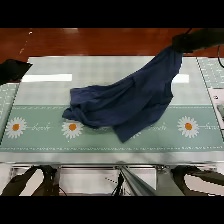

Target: Fold the shirts.

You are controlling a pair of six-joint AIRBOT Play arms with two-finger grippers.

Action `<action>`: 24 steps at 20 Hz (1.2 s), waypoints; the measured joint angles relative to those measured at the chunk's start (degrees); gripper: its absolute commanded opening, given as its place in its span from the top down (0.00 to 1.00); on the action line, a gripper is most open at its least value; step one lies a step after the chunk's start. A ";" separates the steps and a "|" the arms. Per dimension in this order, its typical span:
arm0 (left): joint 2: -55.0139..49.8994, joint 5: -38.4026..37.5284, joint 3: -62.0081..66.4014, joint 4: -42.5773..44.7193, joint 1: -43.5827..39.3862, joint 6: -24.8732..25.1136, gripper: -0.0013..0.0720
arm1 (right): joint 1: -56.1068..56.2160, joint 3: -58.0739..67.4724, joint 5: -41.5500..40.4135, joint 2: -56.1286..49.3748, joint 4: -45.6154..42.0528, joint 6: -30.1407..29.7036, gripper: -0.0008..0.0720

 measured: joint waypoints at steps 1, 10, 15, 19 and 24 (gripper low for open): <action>-0.61 0.02 0.09 -0.02 -0.13 0.07 0.57 | 0.00 0.00 -0.52 0.24 -0.11 0.00 0.38; -8.85 -9.27 -0.72 8.17 -0.46 -1.09 0.05 | -3.93 -3.34 8.31 0.24 -18.03 0.09 0.19; -15.54 -12.63 -6.40 13.81 -0.46 -3.17 0.05 | -14.03 -18.95 15.17 0.17 -4.15 -2.71 0.18; -21.75 -13.14 -8.74 14.14 -0.55 -1.95 0.05 | -17.73 -29.68 14.45 0.17 8.11 -5.27 0.18; -30.73 -12.50 -9.42 11.85 -3.06 0.09 0.09 | -18.86 -34.45 11.26 0.17 15.47 -6.21 0.18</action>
